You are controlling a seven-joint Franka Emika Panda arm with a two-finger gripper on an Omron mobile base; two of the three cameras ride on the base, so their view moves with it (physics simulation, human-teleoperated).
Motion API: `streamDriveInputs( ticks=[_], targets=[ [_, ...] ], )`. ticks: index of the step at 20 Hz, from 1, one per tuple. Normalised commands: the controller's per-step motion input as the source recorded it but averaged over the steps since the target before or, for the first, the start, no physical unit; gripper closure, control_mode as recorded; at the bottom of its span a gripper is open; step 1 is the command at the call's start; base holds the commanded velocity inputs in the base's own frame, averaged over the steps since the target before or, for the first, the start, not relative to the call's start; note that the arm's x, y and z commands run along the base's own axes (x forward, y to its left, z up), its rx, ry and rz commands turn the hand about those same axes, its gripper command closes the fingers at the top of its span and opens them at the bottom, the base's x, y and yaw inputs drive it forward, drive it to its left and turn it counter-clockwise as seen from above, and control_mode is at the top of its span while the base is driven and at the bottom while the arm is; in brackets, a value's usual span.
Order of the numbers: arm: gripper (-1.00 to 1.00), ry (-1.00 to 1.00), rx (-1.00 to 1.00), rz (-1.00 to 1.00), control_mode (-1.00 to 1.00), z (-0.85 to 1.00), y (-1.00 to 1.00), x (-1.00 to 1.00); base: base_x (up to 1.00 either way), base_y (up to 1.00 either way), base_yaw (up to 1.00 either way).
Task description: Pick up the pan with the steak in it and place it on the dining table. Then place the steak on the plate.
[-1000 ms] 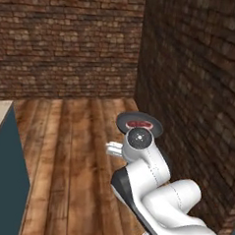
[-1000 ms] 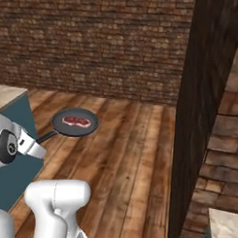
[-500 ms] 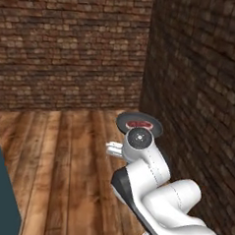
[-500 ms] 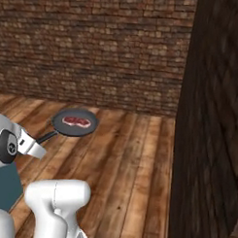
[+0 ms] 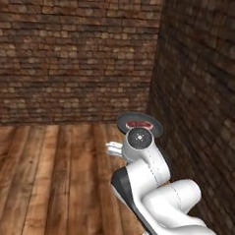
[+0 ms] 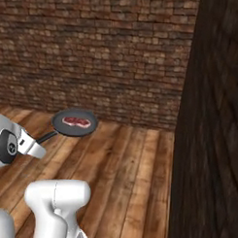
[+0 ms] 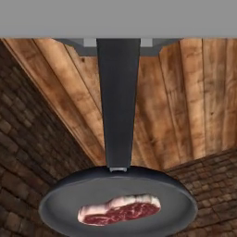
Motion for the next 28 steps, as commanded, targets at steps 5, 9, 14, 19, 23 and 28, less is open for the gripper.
streamDriveInputs(
  ticks=[5,9,14,19,23,28],
  targets=[
    [1.0,0.0,0.0,0.0,1.0,0.0,0.0,0.0,1.0,0.01,0.0],
    [1.0,0.0,0.0,0.0,1.0,0.0,0.0,0.0,1.0,0.01,0.0],
    [1.0,0.0,0.0,0.0,1.0,0.0,0.0,0.0,1.0,0.01,0.0],
    [1.0,0.0,0.0,0.0,1.0,0.0,0.0,0.0,1.0,0.0,0.0],
    [1.0,0.0,0.0,0.0,1.0,0.0,0.0,0.0,0.69,0.0,0.27],
    [1.0,0.0,0.0,0.0,1.0,0.0,0.0,0.0,0.02,0.0,0.5]
  ],
)
